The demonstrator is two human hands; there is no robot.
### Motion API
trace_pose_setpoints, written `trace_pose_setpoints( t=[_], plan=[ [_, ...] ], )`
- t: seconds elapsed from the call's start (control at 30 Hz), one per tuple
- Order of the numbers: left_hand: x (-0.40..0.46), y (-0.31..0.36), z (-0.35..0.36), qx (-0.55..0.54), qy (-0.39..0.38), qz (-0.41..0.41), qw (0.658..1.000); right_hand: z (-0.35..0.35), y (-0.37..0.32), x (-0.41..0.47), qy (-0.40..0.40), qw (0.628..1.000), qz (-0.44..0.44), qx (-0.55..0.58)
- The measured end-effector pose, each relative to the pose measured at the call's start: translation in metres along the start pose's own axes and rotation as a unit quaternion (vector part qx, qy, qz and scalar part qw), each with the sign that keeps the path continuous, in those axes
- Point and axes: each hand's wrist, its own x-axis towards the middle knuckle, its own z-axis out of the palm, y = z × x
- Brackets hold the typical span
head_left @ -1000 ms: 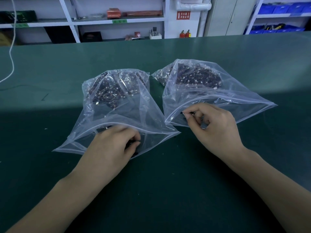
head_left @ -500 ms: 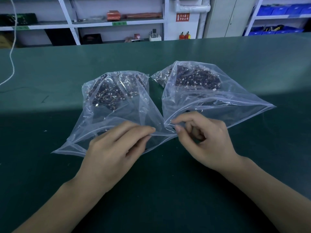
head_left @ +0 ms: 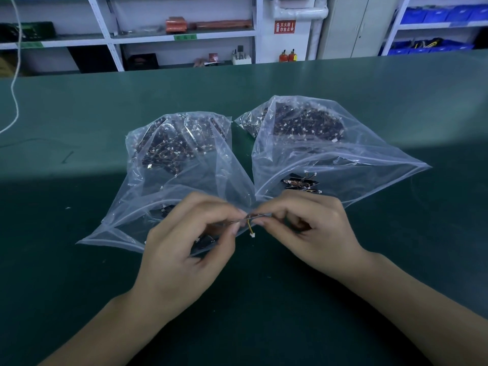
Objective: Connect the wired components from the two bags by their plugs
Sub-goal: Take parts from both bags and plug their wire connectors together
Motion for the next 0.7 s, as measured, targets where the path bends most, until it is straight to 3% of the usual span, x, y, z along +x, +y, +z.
trace_pose_setpoints(
  t=[0.7],
  plan=[
    [-0.0004,-0.0019,0.0003,0.008,0.012,-0.035,0.999,0.0008,-0.0042,0.0001,0.005,1.000,0.018,0.023]
  ],
)
